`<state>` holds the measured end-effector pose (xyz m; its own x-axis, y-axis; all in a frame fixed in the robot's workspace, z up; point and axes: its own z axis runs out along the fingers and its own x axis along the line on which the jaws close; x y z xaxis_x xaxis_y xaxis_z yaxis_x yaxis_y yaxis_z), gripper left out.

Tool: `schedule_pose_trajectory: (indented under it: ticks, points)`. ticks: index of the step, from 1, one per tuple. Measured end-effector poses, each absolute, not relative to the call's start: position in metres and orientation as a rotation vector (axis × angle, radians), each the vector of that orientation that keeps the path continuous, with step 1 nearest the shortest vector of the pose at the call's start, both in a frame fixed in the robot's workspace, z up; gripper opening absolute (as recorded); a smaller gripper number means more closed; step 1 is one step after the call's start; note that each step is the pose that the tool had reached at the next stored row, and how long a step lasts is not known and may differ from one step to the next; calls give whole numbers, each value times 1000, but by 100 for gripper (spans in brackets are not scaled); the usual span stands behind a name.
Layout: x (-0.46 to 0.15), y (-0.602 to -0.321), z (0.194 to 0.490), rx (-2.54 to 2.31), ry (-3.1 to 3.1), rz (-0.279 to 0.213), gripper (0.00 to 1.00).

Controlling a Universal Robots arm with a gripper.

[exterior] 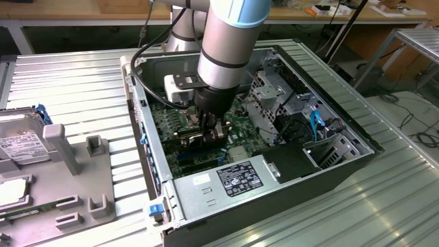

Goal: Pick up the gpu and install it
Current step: 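Insert the gpu into the slot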

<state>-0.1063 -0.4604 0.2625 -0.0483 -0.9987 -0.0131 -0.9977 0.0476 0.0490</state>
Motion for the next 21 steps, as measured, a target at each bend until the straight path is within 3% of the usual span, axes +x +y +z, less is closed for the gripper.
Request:
schedule_pose_trajectory:
  ticks: [21]
  points:
    - [-106,-460,265,2183,-2223,-69,27]
